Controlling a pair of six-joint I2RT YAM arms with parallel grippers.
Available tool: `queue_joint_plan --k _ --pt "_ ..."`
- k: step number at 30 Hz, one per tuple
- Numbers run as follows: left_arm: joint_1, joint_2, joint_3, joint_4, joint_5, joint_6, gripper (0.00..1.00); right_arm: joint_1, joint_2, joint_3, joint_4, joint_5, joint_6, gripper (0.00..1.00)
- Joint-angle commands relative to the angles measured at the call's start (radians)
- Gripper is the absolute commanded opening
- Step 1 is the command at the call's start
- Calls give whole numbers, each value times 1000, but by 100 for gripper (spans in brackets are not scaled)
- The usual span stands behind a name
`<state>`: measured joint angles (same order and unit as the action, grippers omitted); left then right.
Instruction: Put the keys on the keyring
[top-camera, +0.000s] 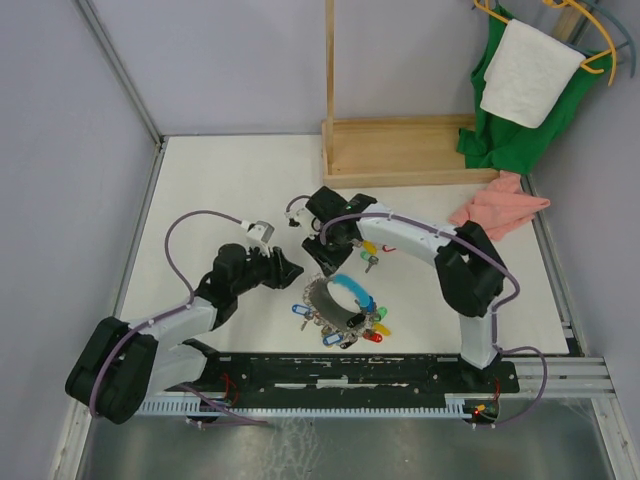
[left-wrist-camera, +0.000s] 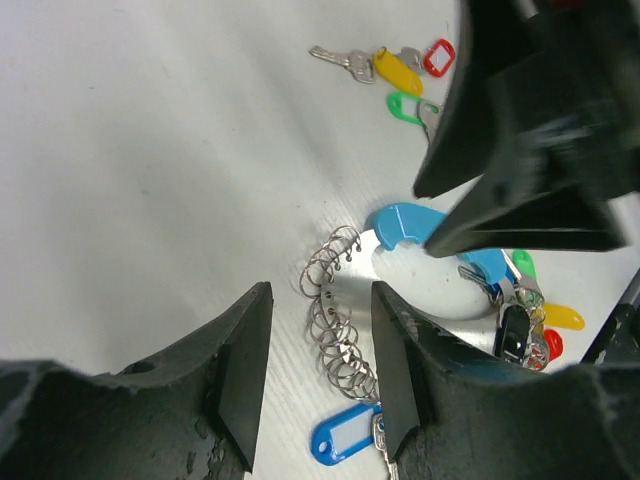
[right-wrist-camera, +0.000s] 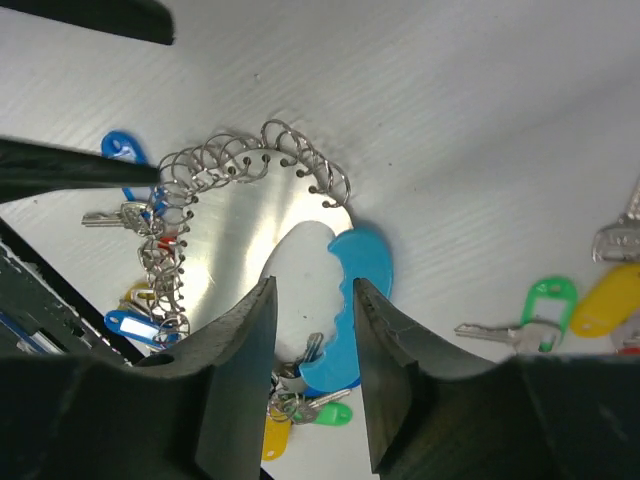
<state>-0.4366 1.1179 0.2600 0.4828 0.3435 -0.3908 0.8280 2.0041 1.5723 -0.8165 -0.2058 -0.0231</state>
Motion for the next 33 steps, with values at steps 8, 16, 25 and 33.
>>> queue_joint_plan --k 8,16,25,33 --pt "-108 191 252 -89 39 259 54 -69 -463 -453 333 76 133 58" --pt "-109 392 436 -292 73 227 53 -77 -506 -648 482 33 202 60" --pt "-108 531 530 -392 52 179 47 -65 -414 -665 482 74 224 63" --pt "-109 507 479 -392 56 128 44 -23 -330 -623 407 175 210 62"
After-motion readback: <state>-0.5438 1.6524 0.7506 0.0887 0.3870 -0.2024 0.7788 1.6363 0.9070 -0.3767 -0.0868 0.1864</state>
